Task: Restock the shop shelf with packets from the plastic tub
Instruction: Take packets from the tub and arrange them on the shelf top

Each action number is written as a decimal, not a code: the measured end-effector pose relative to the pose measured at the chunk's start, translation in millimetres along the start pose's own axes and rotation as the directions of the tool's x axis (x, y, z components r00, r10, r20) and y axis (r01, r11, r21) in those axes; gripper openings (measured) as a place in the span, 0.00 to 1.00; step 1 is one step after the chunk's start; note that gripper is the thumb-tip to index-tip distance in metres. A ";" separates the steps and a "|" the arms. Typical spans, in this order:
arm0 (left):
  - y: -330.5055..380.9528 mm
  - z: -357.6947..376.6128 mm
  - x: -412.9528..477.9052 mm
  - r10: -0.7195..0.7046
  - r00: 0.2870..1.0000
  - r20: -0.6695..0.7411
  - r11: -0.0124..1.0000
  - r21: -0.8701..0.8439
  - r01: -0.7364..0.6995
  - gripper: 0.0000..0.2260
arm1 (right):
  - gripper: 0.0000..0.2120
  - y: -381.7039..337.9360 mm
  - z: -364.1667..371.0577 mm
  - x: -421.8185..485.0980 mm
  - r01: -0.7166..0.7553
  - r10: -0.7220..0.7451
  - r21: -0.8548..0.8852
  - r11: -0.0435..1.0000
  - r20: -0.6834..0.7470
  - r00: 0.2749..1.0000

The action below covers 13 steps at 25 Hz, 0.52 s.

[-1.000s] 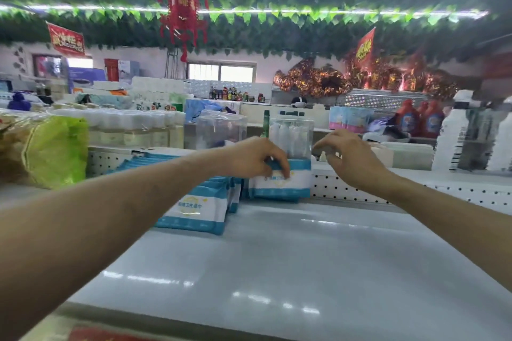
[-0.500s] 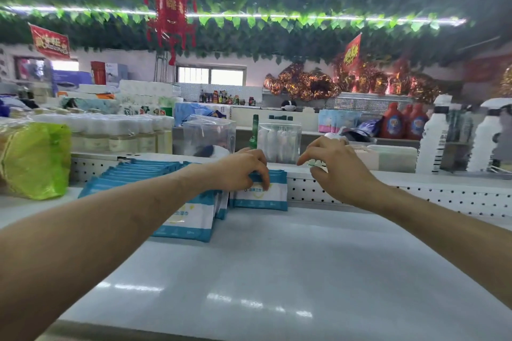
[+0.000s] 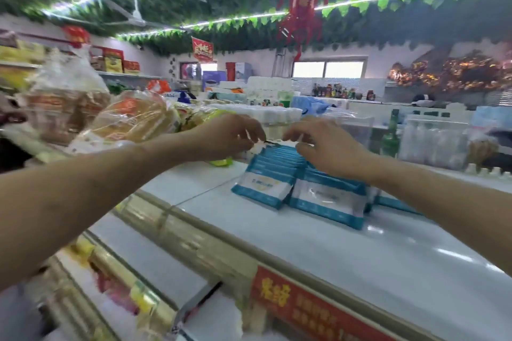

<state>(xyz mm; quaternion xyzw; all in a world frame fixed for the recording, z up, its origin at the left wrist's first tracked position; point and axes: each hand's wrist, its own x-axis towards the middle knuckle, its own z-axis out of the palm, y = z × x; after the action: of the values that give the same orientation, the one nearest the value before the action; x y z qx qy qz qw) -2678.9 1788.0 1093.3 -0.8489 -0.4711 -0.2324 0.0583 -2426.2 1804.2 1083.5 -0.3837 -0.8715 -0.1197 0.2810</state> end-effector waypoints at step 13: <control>-115.4 -70.8 -420.1 -0.753 0.654 -0.073 0.623 0.239 0.744 0.14 | 0.10 -377.8 210.8 79.5 0.462 -0.625 0.480 0.746 0.263 0.735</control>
<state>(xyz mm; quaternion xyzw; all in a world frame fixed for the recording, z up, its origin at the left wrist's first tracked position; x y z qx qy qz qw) -2986.7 1504.2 953.2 -0.5655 -0.8073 -0.1599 0.0537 -2831.7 1685.7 960.9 -0.0594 -0.9901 0.0569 0.1135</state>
